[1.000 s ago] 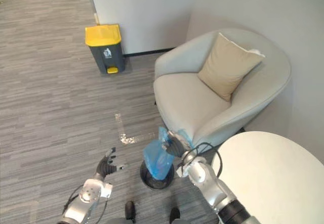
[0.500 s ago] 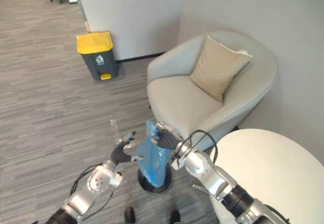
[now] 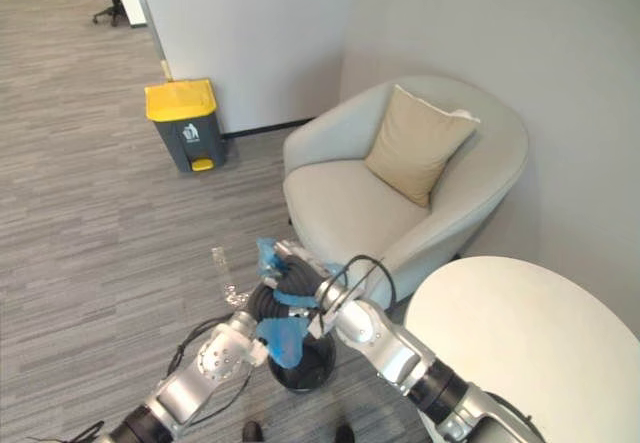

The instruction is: Gather rubbish on tea table into small bin, then transfer packed bag to large trash can.

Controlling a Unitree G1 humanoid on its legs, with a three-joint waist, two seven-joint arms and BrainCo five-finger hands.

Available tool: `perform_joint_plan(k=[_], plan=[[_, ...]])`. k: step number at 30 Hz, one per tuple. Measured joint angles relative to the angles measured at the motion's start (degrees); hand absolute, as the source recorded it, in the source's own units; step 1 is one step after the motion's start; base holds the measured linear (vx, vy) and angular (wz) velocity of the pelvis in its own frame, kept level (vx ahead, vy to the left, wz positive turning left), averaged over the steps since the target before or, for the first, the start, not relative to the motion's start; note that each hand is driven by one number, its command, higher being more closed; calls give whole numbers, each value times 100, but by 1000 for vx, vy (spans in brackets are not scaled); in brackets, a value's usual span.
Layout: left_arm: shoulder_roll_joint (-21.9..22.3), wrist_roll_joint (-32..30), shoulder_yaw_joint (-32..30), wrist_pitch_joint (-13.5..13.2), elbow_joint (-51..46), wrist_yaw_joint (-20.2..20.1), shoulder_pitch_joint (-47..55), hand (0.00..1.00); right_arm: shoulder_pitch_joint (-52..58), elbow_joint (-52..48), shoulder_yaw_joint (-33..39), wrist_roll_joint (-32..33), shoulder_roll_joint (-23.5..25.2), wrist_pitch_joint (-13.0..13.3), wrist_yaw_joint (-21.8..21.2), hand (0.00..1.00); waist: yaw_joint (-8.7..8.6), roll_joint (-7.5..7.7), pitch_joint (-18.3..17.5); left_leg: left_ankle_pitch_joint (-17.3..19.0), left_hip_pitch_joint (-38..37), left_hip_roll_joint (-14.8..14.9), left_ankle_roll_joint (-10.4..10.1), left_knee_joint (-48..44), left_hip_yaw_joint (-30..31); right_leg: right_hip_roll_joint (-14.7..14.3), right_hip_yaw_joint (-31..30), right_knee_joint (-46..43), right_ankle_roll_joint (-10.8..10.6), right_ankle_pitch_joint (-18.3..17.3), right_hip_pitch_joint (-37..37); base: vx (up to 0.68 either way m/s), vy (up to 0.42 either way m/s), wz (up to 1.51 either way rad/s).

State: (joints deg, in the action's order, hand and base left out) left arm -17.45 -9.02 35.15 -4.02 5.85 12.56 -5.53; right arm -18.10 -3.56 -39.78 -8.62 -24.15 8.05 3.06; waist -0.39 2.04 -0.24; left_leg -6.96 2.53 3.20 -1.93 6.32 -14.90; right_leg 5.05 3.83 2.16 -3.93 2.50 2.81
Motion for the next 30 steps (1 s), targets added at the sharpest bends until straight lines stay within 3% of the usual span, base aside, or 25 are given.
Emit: perform_joint_plan(k=[11,21,22,30], plan=[[387,-679,-358,219,741,383,-63,0,-386,249,-245,199,639,-245,18,100,47,73,-55,-24,0,8,12,1,17,-4,4,-48,0,8,16,0,0,0],[546,-739,-481,252,1463,401,-106,0,-820,250,-422,654,901,-355,-49,100,74,220,-130,-21,-1,20,-6,1,-27,-15,-56,-101,-1,7,64,0,0,-2],[552,-783,-480,266,1535,386,-115,100,-865,250,-441,682,918,-355,-66,100,74,226,-132,-21,-1,20,-7,1,-44,-15,-75,-108,-1,8,76,0,2,-10],[695,-1010,-481,389,2057,373,-202,100,-891,250,-471,1093,1075,-354,-85,100,75,273,-137,3,-53,33,-39,1,-178,-28,-210,-191,3,-13,129,8,5,-8]])
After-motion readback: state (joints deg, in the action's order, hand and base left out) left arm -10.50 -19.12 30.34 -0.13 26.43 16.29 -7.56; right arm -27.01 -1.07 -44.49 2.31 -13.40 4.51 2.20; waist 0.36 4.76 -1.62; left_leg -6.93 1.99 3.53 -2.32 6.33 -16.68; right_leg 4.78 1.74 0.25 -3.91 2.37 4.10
